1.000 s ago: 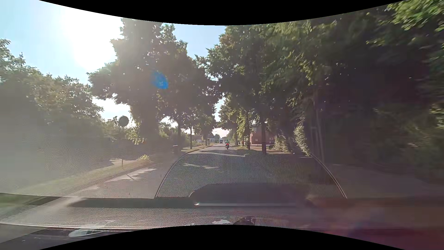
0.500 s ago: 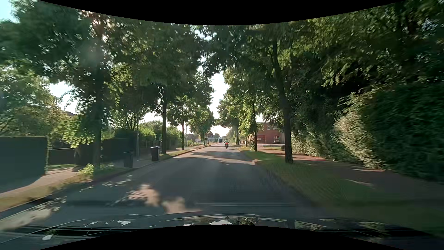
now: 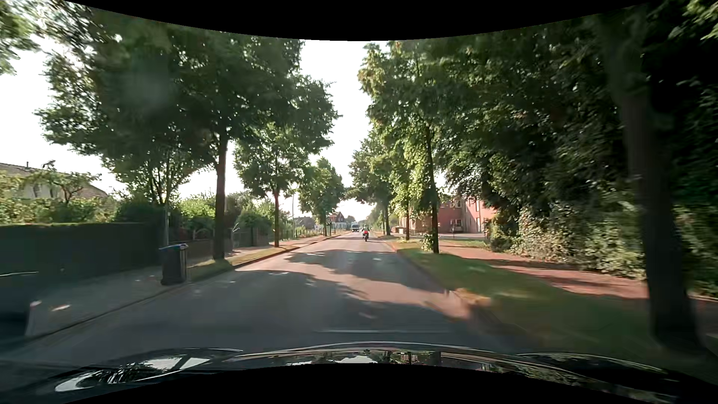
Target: Follow the waypoints while adhering to traffic rules and regulations
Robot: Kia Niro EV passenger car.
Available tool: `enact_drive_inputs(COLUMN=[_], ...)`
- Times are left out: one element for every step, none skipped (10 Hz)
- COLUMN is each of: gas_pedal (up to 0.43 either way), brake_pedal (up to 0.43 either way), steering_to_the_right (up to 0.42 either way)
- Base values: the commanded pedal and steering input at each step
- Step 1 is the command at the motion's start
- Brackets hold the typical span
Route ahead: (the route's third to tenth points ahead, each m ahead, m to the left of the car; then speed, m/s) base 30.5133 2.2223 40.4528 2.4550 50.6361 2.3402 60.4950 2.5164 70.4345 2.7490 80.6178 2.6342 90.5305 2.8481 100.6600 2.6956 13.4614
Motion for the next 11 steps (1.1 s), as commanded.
enact_drive_inputs(gas_pedal=[0.15, 0.15, 0.15, 0.15, 0.15, 0.15, 0.15, 0.15, 0.157, 0.169, 0.169], brake_pedal=[0.0, 0.0, 0.0, 0.0, 0.0, 0.0, 0.0, 0.0, 0.0, 0.0, 0.0], steering_to_the_right=[-0.008, -0.007, -0.007, -0.007, -0.007, -0.006, -0.006, -0.005, -0.005, -0.004, -0.004])
